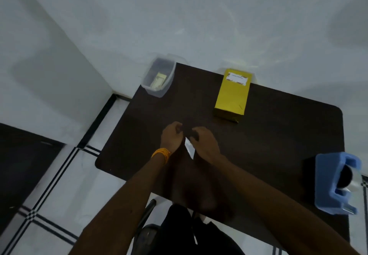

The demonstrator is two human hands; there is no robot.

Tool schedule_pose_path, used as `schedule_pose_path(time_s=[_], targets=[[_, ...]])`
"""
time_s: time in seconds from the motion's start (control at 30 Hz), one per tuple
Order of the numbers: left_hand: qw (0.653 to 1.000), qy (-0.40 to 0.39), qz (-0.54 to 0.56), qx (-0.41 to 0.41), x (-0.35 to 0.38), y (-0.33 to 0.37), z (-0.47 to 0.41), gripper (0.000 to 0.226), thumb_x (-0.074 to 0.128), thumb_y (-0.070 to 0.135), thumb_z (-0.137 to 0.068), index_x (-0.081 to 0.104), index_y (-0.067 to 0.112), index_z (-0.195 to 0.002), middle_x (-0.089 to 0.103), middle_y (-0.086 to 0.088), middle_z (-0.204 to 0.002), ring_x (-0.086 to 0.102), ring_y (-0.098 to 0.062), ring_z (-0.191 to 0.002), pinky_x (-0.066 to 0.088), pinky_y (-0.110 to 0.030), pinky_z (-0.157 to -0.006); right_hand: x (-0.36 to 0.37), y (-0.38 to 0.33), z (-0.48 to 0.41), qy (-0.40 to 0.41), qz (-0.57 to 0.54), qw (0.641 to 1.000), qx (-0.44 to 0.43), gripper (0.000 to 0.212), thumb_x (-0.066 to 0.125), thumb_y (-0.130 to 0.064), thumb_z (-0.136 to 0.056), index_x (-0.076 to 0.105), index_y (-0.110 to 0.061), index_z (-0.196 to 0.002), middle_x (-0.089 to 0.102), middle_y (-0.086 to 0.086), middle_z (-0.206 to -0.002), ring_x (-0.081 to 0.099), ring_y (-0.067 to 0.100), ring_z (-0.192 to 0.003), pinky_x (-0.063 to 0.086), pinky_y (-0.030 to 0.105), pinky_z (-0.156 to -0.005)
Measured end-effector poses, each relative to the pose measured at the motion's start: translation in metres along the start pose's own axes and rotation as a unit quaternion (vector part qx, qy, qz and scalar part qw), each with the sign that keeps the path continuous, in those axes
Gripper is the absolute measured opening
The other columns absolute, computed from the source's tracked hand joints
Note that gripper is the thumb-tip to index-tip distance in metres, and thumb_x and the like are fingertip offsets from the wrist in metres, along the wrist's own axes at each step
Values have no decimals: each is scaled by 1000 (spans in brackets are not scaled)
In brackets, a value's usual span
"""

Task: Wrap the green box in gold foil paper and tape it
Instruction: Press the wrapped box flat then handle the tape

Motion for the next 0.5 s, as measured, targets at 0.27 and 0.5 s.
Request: schedule_pose_path(time_s=[0.27,0.5], targets=[[992,-98,36,-72,26,-50,25,54,60,2,-90,48,17,-140,59,-10,-119,68,-25,-91,59,-42,-84,41,7,24,-82,132,988,5,65,70,-24,-90,43,-17,-149,42,4,-151,41,25,-135,42,39,-107],[992,-123,-16,-21,38,-44,16,64,71,5,-83,49,13,-143,56,-11,-125,55,-25,-116,45,-32,-100,46,1,22,-9,127,992,-10,30,59,-8,-92,68,-11,-121,59,7,-123,54,25,-109,50,38,-86]])
Point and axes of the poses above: each hand's wrist, its own z-axis away from the middle knuckle, its own x-axis out of the palm, y = z × x, the point moved 4 cm from there along -z, towards the middle knuckle
